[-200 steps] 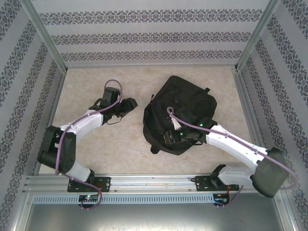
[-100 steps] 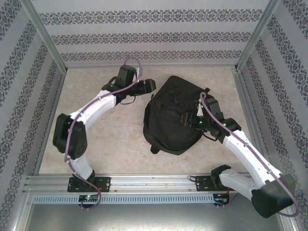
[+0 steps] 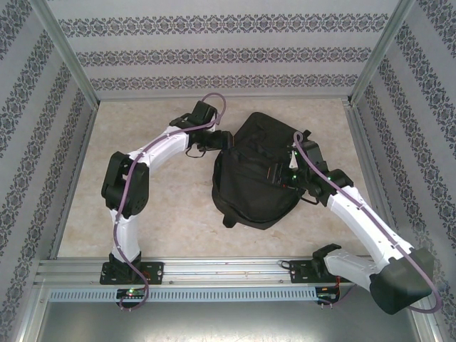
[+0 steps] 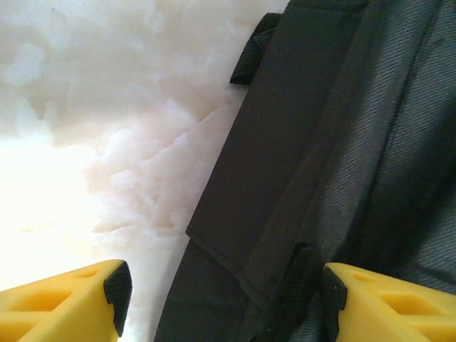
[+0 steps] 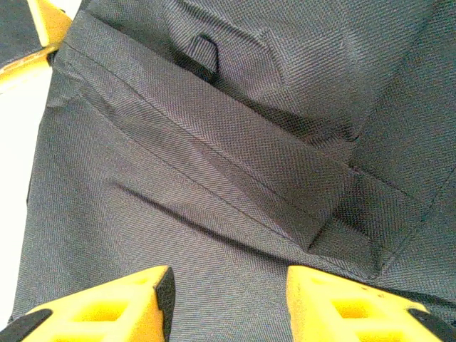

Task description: Pack the student bag

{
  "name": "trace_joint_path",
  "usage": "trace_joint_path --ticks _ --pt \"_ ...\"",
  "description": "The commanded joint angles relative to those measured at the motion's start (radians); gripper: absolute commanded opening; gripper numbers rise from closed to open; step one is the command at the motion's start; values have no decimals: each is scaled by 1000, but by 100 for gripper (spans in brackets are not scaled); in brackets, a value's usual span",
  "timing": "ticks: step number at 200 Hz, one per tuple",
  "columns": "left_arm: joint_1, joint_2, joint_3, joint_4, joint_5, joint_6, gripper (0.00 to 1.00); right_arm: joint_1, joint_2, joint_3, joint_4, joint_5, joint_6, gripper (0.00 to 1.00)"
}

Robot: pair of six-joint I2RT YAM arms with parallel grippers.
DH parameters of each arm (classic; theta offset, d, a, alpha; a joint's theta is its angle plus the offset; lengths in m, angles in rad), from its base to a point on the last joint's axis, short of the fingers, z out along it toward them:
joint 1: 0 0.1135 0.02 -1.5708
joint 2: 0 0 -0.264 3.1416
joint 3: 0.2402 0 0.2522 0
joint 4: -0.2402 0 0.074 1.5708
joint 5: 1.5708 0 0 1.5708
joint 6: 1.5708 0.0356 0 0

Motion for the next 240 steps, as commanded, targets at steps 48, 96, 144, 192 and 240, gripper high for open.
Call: trace_joint_path --ticks 48,96,144,192,240 --pt "-6 43 57 -15 -30 17 43 36 11 13 23 -24 8 31" --pt "-1 64 81 -4 -3 7 32 81 56 109 14 -13 37 30" --pt "27 67 68 22 23 -16 19 120 193 277 25 -7 86 28" --pt "43 33 11 103 73 -59 5 138 348 418 48 6 111 25" --pt "62 -45 -102 225 106 -134 0 166 565 655 -135 200 276 27"
